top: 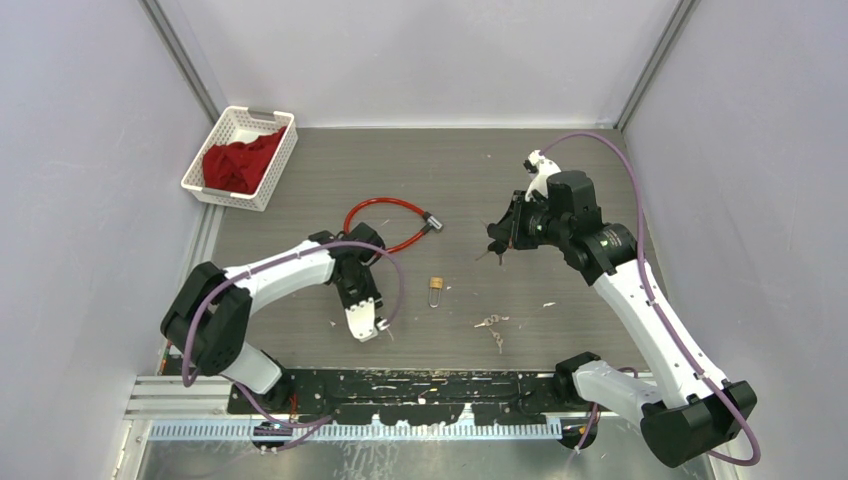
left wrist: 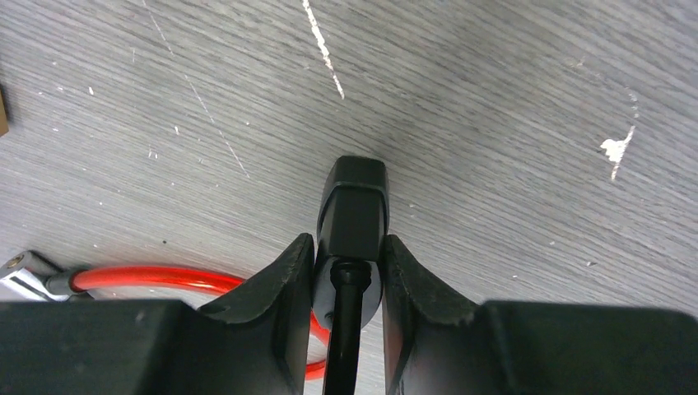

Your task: Unlock with the key

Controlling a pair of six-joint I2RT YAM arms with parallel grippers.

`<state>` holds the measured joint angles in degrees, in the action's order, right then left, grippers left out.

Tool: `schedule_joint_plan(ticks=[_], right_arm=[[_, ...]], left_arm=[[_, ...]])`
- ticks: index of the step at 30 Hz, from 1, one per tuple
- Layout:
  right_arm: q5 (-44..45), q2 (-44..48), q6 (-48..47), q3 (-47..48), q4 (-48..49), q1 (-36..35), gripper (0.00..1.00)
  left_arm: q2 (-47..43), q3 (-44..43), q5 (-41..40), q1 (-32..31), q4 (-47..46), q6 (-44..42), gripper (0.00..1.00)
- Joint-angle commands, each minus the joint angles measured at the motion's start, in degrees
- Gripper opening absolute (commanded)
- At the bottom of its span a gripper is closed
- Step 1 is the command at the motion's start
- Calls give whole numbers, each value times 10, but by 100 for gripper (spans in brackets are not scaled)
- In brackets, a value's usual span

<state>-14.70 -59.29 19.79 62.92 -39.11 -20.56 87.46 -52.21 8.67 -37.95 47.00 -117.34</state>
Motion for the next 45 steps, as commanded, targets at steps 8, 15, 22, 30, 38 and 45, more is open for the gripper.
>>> schedule_joint_plan(ticks=[8,15,22,30,38,45], right_arm=[[-32,-25,-21,47,42,-2,1],[-71,-57,-54,100,53,-31,1],[-182,-27,-85,88,143,-74,1],[-221,-28,-110,80,175,-161,1],[-237,16,-115,45,208,-198,1],[-249,31,-81,17,278,-198,1]], left_arm=[[46,-362,224,37,241,500,0],[-32,-384,537,170,207,780,0],[-161,-206,820,286,-240,1260,0],[-177,-312,890,286,121,999,0],[-174,-330,892,277,133,990,0],[-122,-389,891,278,300,857,0]])
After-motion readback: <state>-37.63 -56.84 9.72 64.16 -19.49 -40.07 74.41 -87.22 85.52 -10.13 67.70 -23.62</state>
